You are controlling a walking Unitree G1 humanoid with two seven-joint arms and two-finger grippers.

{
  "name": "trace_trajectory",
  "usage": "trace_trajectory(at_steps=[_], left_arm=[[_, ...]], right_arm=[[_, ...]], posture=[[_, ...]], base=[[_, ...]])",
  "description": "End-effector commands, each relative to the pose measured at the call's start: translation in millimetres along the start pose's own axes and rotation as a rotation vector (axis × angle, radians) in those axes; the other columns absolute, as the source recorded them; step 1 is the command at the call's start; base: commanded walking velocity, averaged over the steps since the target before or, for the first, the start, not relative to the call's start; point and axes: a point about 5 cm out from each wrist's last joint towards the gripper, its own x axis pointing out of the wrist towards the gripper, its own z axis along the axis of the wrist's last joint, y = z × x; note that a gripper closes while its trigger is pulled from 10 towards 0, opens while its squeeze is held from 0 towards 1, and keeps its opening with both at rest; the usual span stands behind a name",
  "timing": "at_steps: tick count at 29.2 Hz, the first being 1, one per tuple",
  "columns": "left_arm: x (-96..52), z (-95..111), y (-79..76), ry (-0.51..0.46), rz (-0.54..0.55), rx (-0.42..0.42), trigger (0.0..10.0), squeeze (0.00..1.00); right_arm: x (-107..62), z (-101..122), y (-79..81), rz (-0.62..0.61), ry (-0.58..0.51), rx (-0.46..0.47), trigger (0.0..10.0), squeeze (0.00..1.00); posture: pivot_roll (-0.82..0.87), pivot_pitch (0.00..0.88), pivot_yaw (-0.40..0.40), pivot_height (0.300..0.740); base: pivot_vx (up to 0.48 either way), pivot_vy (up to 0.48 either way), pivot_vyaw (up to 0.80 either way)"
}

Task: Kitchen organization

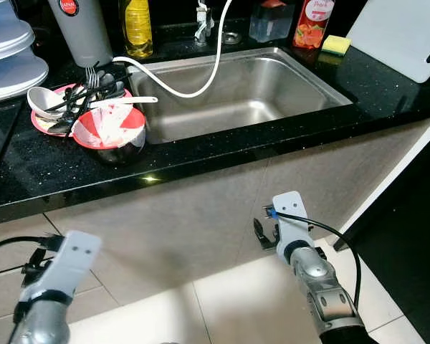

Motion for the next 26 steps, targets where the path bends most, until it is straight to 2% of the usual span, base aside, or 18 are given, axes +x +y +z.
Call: trace_trajectory(at_steps=[1, 3, 4, 5, 6, 7, 8, 9, 10, 12, 14, 15, 17, 20, 21, 23, 25, 26], left_arm=[[0.4, 9, 6.4, -0.054, -0.03, -0.043, 10.0, 0.0], [1.2, 14, 8.9, -0.074, -0.025, -0.076, 10.0, 0.0], [-1.1, 33, 5.2, -0.154, -0.094, -0.226, 10.0, 0.0], [-3.7, 40, 0.3, -0.182, -0.151, -0.331, 10.0, 0.0], [-3.7, 40, 0.3, -0.182, -0.151, -0.331, 10.0, 0.0], [-7.2, 44, -6.3, -0.198, -0.216, -0.441, 10.0, 0.0], [-10.0, 45, -12.8, -0.19, -0.264, -0.503, 10.0, 0.0], [-14.2, 42, -24.2, -0.144, -0.323, -0.528, 10.0, 0.0], [-14.2, 42, -24.2, -0.144, -0.323, -0.528, 10.0, 0.0], [-23.9, 39, -42.3, -0.09, -0.407, -0.515, 10.0, 0.0], [-31.0, 39, -50.1, -0.078, -0.432, -0.524, 10.0, 0.0], [-31.0, 39, -50.1, -0.078, -0.432, -0.524, 10.0, 0.0], [-42.5, 39, -56.6, -0.004, -0.412, -0.552, 10.0, 0.0], [-43.7, 40, -52.5, 0.022, -0.347, -0.525, 10.0, 0.0], [-44.8, 46, -54.6, -0.017, -0.466, -0.657, 10.0, 0.0], [-42.1, 52, -51.5, -0.031, -0.521, -0.824, 10.0, 0.0], [-41.2, 54, -50.1, -0.048, -0.542, -0.829, 10.0, 0.0], [-39.8, 62, -50.3, -0.074, -0.572, -0.788, 10.0, 0.0]], right_arm=[[0.6, -3, 1.0, 0.008, 0.016, 0.006, 10.0, 0.0], [0.7, -3, 1.0, 0.008, 0.016, 0.006, 10.0, 0.0], [0.8, -3, 1.1, 0.007, 0.015, 0.007, 10.0, 0.0], [0.9, -3, 1.2, 0.006, 0.015, 0.007, 10.0, 0.0], [0.9, -3, 1.2, 0.006, 0.015, 0.007, 10.0, 0.0], [1.0, -2, 1.3, 0.005, 0.014, 0.008, 10.0, 0.0], [1.0, -2, 1.3, 0.004, 0.014, 0.009, 10.0, 0.0], [0.9, -2, 1.2, 0.002, 0.013, 0.009, 10.0, 0.0], [0.9, -2, 1.2, 0.002, 0.013, 0.009, 10.0, 0.0], [0.6, -2, 1.0, 0.0, 0.012, 0.01, 10.0, 0.0], [0.4, -2, 0.7, -0.002, 0.013, 0.01, 10.0, 0.0], [0.4, -2, 0.7, -0.002, 0.013, 0.01, 10.0, 0.0], [-0.1, -3, 0.2, -0.001, 0.014, 0.009, 10.0, 0.0], [-0.2, -3, 0.1, 0.001, 0.016, 0.007, 10.0, 0.0], [-0.2, -3, 0.2, 0.002, 0.017, 0.006, 10.0, 0.0], [0.2, -4, 0.9, 0.003, 0.019, 0.006, 10.0, 0.0], [0.4, -4, 1.3, 0.003, 0.02, 0.007, 10.0, 0.0], [0.9, -4, 2.4, 0.001, 0.019, 0.009, 10.0, 0.0]], posture=[[0.18, 0.035, -0.02, 0.74], [0.18, 0.035, -0.02, 0.74], [0.18, 0.035, -0.02, 0.74], [0.17, 0.031, -0.016, 0.74], [0.17, 0.031, -0.016, 0.74], [0.17, 0.03, -0.013, 0.74], [0.17, 0.03, -0.011, 0.74], [0.17, 0.03, -0.01, 0.74], [0.17, 0.03, -0.01, 0.74], [0.16, 0.034, -0.009, 0.74], [0.16, 0.035, -0.01, 0.74], [0.16, 0.035, -0.01, 0.74], [0.17, 0.037, -0.014, 0.74], [0.17, 0.037, -0.016, 0.74], [0.16, 0.032, -0.016, 0.74], [0.16, 0.025, -0.015, 0.74], [0.16, 0.02, -0.012, 0.74], [0.16, 0.013, -0.006, 0.74]], base=[[0.0, 0.0, 0.0], [0.0, 0.0, 0.0], [0.0, 0.0, 0.0], [0.0, 0.0, 0.0], [0.0, 0.0, 0.0], [0.0, 0.0, 0.0], [0.0, 0.0, 0.0], [0.0, 0.0, 0.0], [0.0, 0.0, 0.0], [0.0, 0.0, 0.0], [0.0, 0.0, 0.0], [0.0, 0.0, 0.0], [0.0, 0.0, 0.0], [0.0, 0.0, 0.0], [0.0, 0.0, 0.0], [0.0, 0.0, 0.0], [0.0, 0.0, 0.0], [0.0, 0.0, 0.0]])
